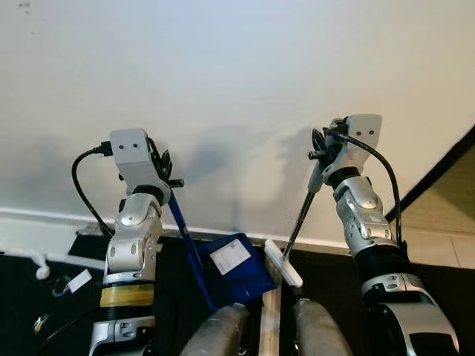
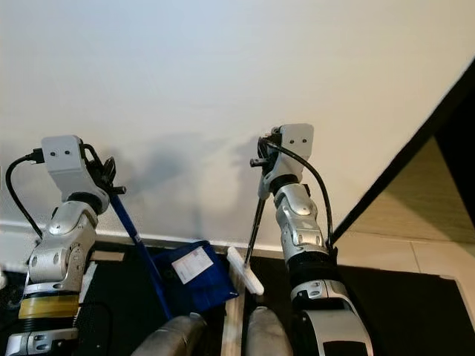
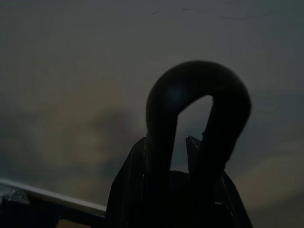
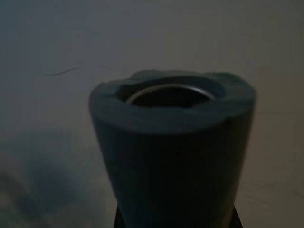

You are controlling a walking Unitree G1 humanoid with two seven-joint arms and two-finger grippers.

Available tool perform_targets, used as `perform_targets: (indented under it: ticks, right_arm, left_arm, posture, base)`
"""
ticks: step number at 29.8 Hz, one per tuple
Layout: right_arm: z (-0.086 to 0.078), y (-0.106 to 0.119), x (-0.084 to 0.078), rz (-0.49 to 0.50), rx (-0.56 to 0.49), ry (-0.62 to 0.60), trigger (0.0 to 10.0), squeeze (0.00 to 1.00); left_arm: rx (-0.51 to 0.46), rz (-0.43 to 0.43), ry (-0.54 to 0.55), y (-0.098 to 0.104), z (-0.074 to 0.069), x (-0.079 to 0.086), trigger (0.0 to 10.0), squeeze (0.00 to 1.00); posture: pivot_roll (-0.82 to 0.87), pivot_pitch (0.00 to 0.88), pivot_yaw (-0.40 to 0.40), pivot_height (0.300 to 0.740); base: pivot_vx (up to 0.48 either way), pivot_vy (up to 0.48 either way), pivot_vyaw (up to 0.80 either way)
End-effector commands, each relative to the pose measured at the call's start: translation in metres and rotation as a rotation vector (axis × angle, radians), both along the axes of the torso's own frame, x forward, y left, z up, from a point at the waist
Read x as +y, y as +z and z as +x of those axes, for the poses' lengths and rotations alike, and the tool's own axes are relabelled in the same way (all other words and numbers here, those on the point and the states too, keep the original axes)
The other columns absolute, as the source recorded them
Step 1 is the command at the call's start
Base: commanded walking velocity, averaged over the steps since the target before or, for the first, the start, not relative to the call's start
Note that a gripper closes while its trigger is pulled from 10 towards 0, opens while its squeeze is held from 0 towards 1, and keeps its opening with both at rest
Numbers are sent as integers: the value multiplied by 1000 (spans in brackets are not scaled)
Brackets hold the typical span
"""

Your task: Sweep floor

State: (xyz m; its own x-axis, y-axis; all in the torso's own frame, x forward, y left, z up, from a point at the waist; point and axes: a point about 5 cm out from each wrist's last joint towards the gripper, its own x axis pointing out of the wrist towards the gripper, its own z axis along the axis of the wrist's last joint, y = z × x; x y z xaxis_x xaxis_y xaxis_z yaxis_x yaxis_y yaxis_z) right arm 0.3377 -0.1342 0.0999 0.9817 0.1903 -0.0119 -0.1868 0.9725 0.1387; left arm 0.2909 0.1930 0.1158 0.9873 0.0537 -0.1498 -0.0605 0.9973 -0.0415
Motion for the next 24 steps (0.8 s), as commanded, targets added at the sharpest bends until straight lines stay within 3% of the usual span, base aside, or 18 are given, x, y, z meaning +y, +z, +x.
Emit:
perform_targets:
  ticks: [1, 24]
  right_arm:
    - [-1, 0, 3, 16, -12, -2, 10000, 0]
    - [-1, -3, 4, 30, -10, -6, 10000, 0]
  left_arm:
    - [-17, 21, 5, 4, 0, 3, 10000, 0]
    - [-17, 36, -13, 6, 3, 1, 10000, 0]
  posture:
    - [-20, 0, 21, 740]
    - [-14, 0, 34, 740]
  base:
    - [0, 0, 800]
    - [0, 0, 800]
